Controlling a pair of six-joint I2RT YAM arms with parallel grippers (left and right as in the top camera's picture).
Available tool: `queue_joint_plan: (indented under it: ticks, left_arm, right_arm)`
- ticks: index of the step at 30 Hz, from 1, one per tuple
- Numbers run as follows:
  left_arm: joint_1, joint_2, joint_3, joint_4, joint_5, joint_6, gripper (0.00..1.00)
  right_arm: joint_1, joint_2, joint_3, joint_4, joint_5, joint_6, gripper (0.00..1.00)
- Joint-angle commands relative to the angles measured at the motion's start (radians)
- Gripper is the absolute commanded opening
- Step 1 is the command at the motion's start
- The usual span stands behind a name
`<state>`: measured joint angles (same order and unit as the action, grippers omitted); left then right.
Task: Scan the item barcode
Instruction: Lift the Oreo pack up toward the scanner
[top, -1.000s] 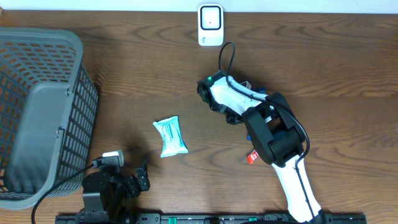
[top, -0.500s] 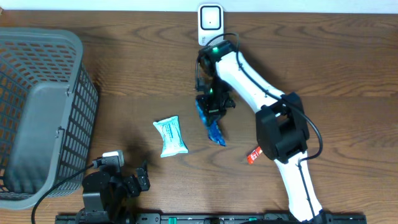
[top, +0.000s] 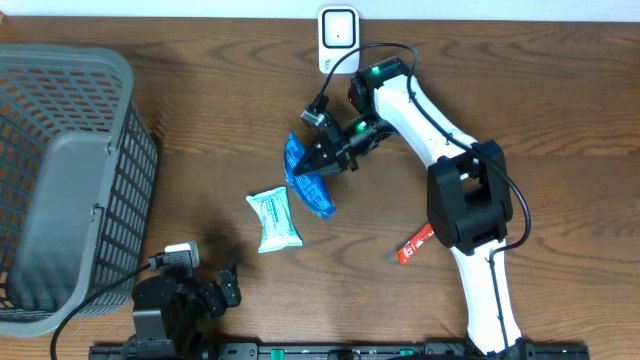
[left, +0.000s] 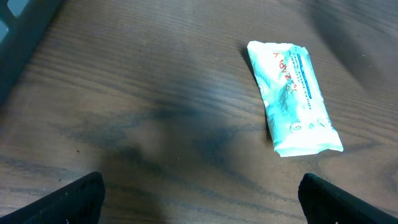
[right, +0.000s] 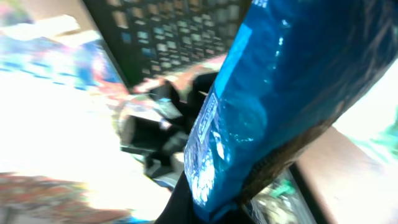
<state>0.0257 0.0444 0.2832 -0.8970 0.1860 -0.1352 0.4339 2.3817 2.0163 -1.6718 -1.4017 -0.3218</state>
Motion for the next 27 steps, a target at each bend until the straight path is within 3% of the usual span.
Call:
queue_joint_plan:
  ticks: [1, 5, 7, 17, 27]
  left_arm:
    - [0.004, -0.008, -0.005, -0.041, 0.012, -0.008, 1.0]
    - [0.004, -0.008, -0.005, -0.041, 0.012, -0.008, 1.0]
    - [0.004, -0.008, -0.005, -0.041, 0.012, -0.008, 1.0]
    - [0.004, -0.008, -0.005, -0.041, 0.012, -0.008, 1.0]
    - [0.004, -0.008, -0.005, -0.041, 0.012, -0.009, 1.0]
  right_arm:
    - [-0.001, -0.032, -0.002, -0.005, -0.16, 0.021, 0.01]
    - [-0.002, -0.032, -0.002, -0.006, -0.16, -0.115, 0.01]
    - [-0.004, -0.033, -0.002, -0.024, -0.151, -0.322, 0.01]
    - [0.01, -0.035, -0.001, -0.03, -0.16, -1.07, 0.01]
    - [0.032, -0.127, -0.001, -0.03, -0.156, -1.205, 0.01]
